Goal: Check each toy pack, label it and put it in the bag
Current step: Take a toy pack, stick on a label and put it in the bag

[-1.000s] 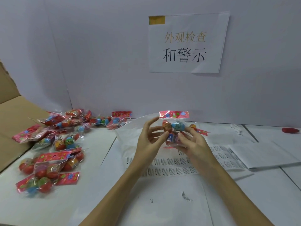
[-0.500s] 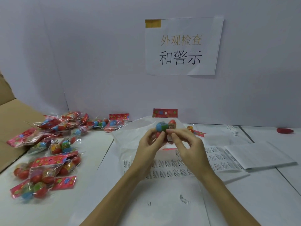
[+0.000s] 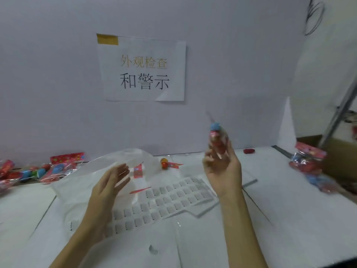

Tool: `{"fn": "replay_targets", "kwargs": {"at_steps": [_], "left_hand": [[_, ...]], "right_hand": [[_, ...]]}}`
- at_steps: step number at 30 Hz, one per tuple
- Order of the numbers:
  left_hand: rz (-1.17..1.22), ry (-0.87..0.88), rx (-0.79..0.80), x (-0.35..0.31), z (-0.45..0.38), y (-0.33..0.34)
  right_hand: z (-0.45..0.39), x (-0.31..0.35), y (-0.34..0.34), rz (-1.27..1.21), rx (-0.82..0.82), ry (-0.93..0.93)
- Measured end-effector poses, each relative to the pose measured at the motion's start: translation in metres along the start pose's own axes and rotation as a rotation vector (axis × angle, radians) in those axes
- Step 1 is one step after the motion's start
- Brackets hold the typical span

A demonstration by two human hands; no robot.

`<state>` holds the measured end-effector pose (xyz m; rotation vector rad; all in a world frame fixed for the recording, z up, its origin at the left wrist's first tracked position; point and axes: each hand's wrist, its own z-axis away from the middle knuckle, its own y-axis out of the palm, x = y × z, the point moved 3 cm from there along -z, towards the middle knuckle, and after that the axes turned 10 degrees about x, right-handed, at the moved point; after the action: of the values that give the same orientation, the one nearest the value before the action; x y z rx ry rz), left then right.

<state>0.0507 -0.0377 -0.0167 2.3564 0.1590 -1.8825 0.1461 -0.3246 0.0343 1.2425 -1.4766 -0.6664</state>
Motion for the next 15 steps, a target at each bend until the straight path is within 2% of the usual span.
{"fn": "replay_targets", "kwargs": {"at_steps": [2, 3, 5, 7, 10, 12, 15], "left_hand": [[0.002, 0.002, 0.008, 0.006, -0.004, -0.001], [0.005, 0.007, 0.005, 0.008, -0.006, 0.0], [0.013, 0.034, -0.001, 0.009, -0.008, 0.003], [-0.033, 0.047, 0.016, 0.006, -0.006, 0.007], [-0.139, 0.105, 0.027, 0.002, 0.0, 0.006], [-0.265, 0.16, -0.015, -0.001, 0.003, 0.005], [-0.665, 0.371, -0.09, -0.009, 0.006, 0.007]], "right_hand": [[0.008, 0.043, -0.01, -0.39, 0.184, -0.249], [0.011, 0.055, -0.014, -0.48, 0.251, -0.304], [0.011, 0.06, -0.022, -0.473, 0.245, -0.311], [0.004, 0.045, -0.024, -0.37, 0.164, -0.213], [-0.009, 0.007, -0.015, -0.132, 0.09, 0.036], [-0.012, -0.021, -0.009, 0.136, 0.076, 0.189], [-0.005, -0.068, -0.004, 0.654, 0.146, 0.376]]}}
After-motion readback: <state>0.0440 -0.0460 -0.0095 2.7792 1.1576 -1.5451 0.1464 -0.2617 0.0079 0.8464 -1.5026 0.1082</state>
